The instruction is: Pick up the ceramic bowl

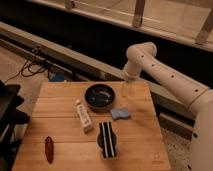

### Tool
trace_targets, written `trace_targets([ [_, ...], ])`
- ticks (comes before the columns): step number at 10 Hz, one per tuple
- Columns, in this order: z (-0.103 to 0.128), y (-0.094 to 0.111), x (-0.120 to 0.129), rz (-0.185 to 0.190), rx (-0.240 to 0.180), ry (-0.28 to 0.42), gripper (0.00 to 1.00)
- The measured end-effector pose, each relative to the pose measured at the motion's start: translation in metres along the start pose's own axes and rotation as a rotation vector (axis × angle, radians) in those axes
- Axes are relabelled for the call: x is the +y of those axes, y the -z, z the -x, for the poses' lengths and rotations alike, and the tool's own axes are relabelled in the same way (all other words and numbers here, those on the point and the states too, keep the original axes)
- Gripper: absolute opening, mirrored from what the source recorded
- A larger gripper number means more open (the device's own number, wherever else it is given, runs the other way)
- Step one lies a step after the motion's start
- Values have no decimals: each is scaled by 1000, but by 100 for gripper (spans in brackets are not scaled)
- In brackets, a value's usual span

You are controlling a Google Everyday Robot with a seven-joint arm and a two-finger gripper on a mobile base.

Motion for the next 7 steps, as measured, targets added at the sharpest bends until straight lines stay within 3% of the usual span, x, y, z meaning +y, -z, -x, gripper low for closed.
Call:
trace_targets([
  [2, 4, -3, 0, -7, 1, 15, 80],
  [4, 6, 1, -10, -44, -12, 77, 80],
  [7, 44, -19, 2, -40, -31, 191, 80],
])
